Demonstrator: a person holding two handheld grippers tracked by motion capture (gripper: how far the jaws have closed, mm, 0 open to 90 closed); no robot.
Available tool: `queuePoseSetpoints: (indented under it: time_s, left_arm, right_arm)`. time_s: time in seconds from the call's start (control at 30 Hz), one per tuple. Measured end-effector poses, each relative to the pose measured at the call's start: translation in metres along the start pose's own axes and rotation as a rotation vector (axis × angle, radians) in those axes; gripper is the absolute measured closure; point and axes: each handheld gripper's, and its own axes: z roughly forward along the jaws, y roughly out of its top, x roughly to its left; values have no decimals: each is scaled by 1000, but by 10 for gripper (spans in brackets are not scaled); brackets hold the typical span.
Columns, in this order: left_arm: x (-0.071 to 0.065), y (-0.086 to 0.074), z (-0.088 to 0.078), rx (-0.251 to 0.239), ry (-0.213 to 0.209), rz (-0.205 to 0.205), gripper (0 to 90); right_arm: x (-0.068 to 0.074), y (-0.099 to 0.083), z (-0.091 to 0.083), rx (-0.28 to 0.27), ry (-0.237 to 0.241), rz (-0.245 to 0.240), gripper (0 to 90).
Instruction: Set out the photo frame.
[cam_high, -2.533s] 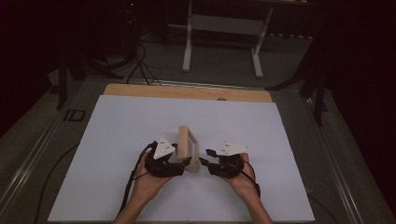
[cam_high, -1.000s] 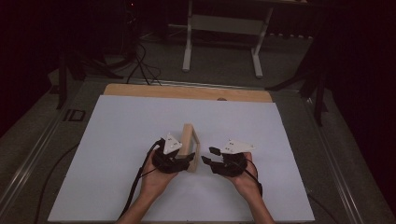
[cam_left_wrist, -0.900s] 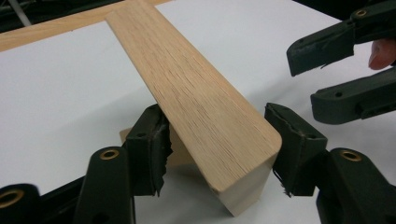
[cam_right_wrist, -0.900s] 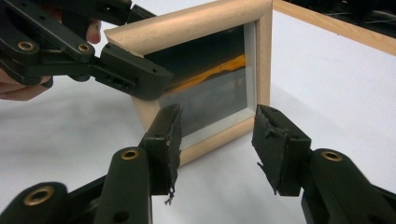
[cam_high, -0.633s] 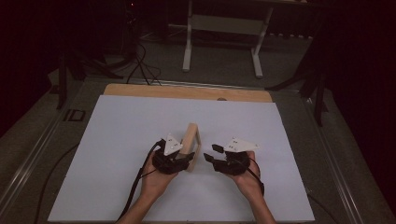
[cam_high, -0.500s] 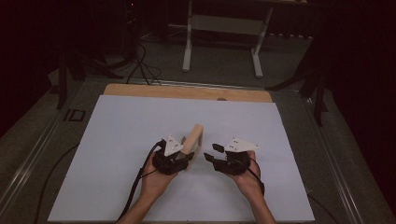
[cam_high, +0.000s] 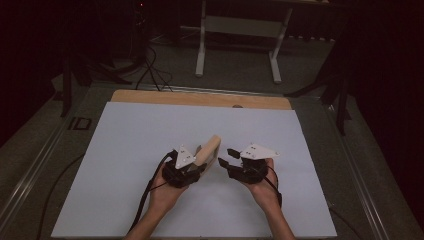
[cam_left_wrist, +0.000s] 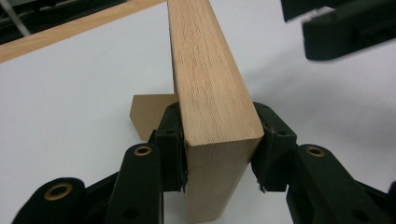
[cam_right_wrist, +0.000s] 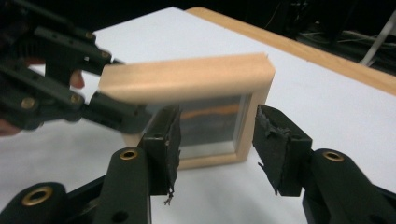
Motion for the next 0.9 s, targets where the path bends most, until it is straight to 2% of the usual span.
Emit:
queuePoseSetpoints:
  time_s: [0.03, 0.1, 0.13, 0.3, 0.4, 0.43, 0.6, 0.73, 0.9]
  left_arm:
    - [-1, -1, -1, 1, -15, 23, 601]
    - [-2, -1, -2, -3, -25, 39, 601]
    - [-2, -1, -2, -3, -25, 39, 601]
    - [-7, -2, -2, -9, -28, 71, 600]
    - [-9, -3, -2, -14, -32, 74, 600]
    - [-9, -3, -2, -8, -33, 89, 600]
    - [-10, -3, -2, -14, -38, 86, 599]
    - [-10, -3, -2, -17, -38, 83, 599]
    - [-10, -4, -3, -19, -45, 88, 599]
  right_arm:
    - [0, 2, -1, -9, -5, -2, 524]
    - [0, 4, -1, -22, -15, 0, 541]
    - [0, 4, -1, -22, -15, 0, 541]
    - [-1, 8, 1, -55, -56, 18, 664]
    - [-2, 9, 2, -63, -67, 21, 693]
    - [-3, 10, 3, -71, -79, 25, 725]
    - [-5, 14, 6, -75, -92, 13, 782]
    - [-6, 19, 13, -74, -104, -12, 887]
    - [-9, 27, 20, -67, -111, -21, 897]
